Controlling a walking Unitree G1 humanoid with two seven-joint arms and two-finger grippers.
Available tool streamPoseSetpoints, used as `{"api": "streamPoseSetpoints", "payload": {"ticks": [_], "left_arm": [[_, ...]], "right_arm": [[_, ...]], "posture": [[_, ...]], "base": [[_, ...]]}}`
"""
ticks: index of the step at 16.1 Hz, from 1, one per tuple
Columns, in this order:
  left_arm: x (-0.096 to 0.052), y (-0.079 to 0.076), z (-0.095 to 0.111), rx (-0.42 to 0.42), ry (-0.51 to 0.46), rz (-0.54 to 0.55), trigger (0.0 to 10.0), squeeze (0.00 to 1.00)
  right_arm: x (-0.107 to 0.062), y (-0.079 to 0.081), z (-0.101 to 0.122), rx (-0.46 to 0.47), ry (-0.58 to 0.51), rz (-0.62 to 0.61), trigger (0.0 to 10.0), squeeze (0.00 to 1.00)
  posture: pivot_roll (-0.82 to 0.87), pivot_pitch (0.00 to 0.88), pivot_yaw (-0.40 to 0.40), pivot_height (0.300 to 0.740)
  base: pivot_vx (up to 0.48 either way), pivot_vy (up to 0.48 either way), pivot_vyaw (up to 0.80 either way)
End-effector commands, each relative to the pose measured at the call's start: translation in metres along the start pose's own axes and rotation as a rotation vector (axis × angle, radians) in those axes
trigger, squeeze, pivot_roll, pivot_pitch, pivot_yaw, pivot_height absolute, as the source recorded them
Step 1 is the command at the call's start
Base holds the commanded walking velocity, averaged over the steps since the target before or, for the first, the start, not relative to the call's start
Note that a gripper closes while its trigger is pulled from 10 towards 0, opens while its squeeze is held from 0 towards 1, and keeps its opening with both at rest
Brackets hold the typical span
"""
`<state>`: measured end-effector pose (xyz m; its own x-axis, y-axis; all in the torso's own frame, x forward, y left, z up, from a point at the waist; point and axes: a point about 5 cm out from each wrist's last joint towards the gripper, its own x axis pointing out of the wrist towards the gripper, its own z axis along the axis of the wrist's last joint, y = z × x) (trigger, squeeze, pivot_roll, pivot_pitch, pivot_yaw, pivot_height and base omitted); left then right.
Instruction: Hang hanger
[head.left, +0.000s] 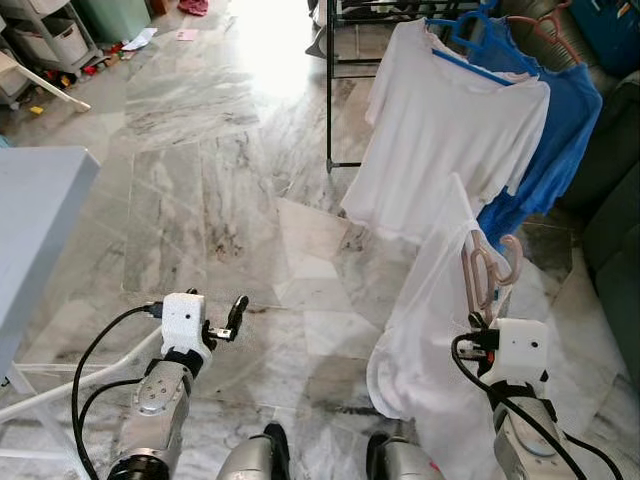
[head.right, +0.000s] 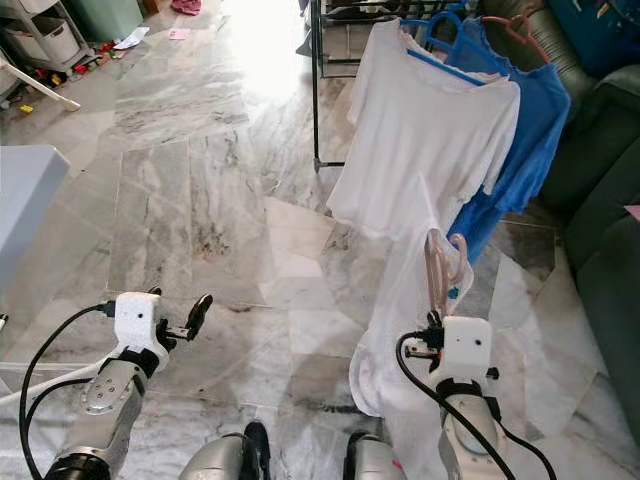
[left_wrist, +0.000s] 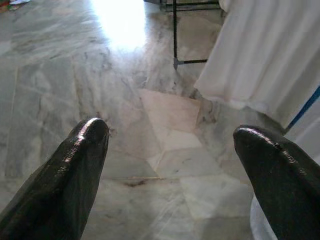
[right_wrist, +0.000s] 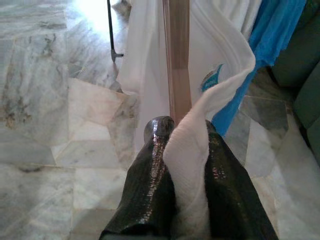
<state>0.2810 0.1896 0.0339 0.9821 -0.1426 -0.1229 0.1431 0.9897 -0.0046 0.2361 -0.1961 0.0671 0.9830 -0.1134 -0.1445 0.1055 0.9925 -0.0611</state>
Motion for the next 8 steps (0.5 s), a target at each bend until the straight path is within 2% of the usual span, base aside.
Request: {"api": "streamPoseSetpoints", "payload": {"ticks": [1,4,8], "left_arm": [[-0.001,-0.004,-0.002,-0.04,0.005,-0.014,10.0,0.0],[0.002,-0.011,0.002,-0.065,0.001,-0.044,10.0,0.0],[0.009,-0.024,0.007,-0.083,-0.01,-0.087,10.0,0.0]], "right_arm": [[0.005,0.007,0.017,0.01,-0.071,0.019,10.0,0.0],[0.008,0.011,0.022,0.015,-0.082,0.031,10.0,0.0],[0.011,0.012,0.024,0.019,-0.086,0.037,10.0,0.0]], "posture": [[-0.15,0.158,0.03,0.74],[-0.15,0.159,0.026,0.74],[-0.16,0.162,0.034,0.74]], "base": [[0.315,0.0,0.51],[0.368,0.0,0.5],[0.425,0.0,0.0]]}}
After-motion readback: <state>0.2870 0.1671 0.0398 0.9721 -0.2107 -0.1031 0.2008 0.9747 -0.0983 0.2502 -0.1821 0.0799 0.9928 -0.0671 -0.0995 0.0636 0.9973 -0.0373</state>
